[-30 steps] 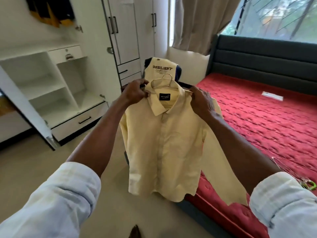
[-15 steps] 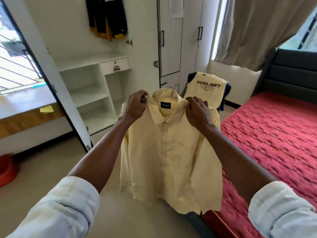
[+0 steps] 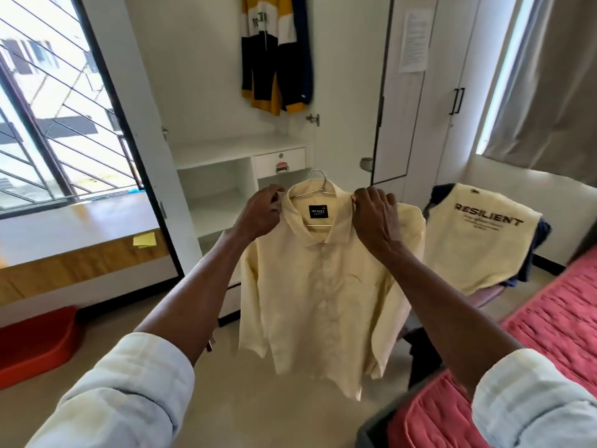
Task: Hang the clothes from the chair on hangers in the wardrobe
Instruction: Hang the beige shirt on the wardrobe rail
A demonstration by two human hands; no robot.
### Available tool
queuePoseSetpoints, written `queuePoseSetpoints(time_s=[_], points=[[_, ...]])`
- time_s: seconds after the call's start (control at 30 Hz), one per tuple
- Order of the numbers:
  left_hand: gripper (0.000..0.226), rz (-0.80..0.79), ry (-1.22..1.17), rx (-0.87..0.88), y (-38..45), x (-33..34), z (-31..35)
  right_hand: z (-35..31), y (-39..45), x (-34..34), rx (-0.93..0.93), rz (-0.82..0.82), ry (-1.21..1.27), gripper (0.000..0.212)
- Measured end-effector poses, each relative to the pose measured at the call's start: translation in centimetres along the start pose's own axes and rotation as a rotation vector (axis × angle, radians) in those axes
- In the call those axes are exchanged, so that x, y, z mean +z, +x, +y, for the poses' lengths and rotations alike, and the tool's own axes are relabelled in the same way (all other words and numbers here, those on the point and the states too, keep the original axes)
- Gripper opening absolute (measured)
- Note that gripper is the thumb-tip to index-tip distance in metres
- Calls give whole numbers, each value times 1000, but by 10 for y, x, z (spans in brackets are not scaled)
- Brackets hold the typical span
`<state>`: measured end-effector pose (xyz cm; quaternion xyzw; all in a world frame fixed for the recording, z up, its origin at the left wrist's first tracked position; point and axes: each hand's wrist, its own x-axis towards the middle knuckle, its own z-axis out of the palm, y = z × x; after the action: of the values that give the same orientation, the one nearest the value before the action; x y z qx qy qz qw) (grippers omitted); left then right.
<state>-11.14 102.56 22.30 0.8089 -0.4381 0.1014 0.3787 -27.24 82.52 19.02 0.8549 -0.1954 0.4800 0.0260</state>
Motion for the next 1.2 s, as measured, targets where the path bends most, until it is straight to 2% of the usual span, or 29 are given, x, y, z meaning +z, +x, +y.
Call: queuePoseSetpoints(time_s=[0.1,0.3,0.47,0.67,0.77,0.9,1.03,1.2], points=[[35,51,-51,-27,50,-1,-30,-2,47,53,-25,39,2,8],[15,105,138,35,172,-7,-100,-4,149,152,-46,65,54,7],[26,283,399,169,266,-19,-140,-14,237,220,-43,33,54,17],[25,410,621,274,387,-48,-192,-19,349,288,-171,4,58,23],[30,492,639,315,452,-68,-216,-24,411,319,-225,-15,47,28],[47,547,530,331,541,-107,-248,-31,497,359,-276,7,-84,37],[38,598,445,309,632,-150,-273,-45,595,389,-249,99,-153,45],[33,633,422,315,728,-188,-293,-59,691,422,-297,75,-246,39]])
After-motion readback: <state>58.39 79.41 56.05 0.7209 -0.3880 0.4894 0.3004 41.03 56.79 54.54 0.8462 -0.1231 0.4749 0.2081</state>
